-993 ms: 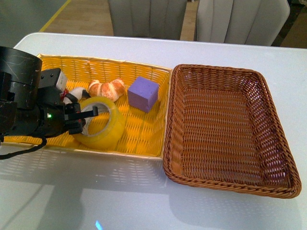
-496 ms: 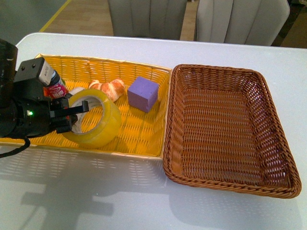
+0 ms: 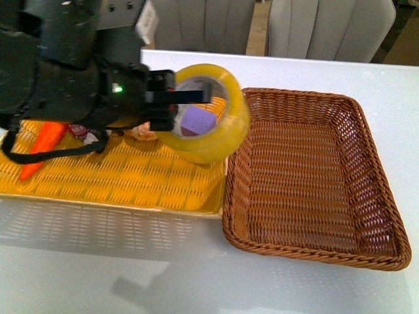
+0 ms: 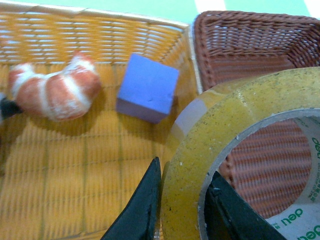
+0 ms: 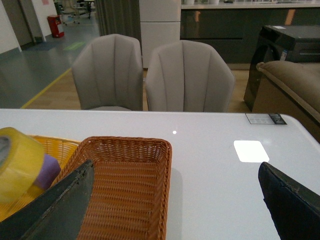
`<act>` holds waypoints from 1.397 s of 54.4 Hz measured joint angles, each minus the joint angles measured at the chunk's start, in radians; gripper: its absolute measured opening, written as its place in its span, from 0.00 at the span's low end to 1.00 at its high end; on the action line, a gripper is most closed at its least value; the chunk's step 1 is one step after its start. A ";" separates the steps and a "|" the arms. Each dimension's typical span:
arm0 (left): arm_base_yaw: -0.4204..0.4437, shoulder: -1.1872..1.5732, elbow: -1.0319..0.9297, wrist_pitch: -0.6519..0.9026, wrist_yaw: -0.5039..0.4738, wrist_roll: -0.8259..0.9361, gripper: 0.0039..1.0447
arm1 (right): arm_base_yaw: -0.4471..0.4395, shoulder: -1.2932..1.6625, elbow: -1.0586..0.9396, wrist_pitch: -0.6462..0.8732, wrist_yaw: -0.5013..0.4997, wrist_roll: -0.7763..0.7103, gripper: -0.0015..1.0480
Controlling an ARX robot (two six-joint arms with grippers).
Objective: Move tape to another basket
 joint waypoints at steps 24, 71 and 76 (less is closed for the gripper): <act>-0.188 0.226 0.272 -0.113 -0.039 -0.018 0.14 | 0.000 0.000 0.000 0.000 0.000 0.000 0.91; -0.105 -0.056 -0.081 0.182 0.001 -0.139 0.92 | 0.000 0.000 0.000 0.000 0.000 0.000 0.91; -0.048 -0.196 -0.211 0.235 0.030 -0.150 0.92 | 0.000 0.000 0.000 0.000 0.000 0.000 0.91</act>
